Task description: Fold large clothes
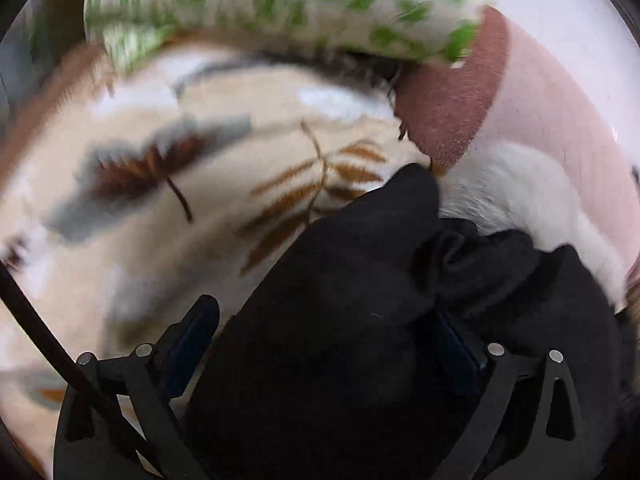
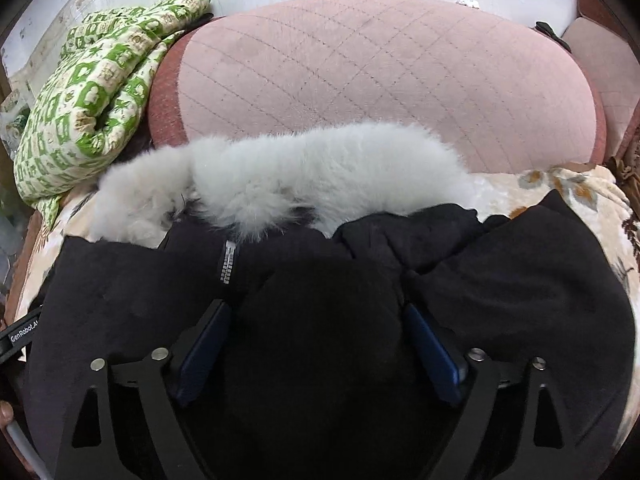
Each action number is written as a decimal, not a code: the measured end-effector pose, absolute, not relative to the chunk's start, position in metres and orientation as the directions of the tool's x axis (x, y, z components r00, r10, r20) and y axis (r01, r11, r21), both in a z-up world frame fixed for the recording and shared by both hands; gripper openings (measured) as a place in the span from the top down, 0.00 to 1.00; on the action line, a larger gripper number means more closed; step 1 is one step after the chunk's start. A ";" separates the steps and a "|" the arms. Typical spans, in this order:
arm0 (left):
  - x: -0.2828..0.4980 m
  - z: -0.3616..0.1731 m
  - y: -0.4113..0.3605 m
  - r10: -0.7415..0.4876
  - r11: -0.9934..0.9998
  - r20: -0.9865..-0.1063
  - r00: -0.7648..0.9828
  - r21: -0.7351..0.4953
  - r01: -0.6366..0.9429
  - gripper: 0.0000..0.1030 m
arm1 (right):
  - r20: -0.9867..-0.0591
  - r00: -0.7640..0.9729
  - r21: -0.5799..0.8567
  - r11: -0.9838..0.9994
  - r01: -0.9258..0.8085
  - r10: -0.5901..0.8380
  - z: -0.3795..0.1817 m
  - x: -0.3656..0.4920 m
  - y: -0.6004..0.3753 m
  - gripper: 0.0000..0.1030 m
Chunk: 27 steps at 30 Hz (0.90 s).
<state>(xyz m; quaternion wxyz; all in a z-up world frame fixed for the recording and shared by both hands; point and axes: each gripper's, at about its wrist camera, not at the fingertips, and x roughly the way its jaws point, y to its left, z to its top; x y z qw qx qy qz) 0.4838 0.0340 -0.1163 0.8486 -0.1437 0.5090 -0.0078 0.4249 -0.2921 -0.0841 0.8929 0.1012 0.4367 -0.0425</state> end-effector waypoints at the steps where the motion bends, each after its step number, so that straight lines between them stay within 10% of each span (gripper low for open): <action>1: 0.486 -0.121 0.038 -0.187 0.948 -0.861 0.473 -0.284 -0.142 0.00 | -0.785 0.620 0.147 0.976 0.163 0.015 -0.086 0.426 -0.293 0.09; 20: 0.344 0.006 0.066 -0.131 0.959 -0.796 0.592 -0.252 -0.126 0.07 | -0.698 0.716 0.161 0.974 0.157 0.000 -0.003 0.335 -0.305 0.08; 27: 0.262 -0.026 0.076 -0.124 0.948 -0.801 0.585 -0.271 -0.170 0.07 | -0.739 0.660 0.128 0.935 0.331 -0.133 -0.019 0.321 -0.362 0.14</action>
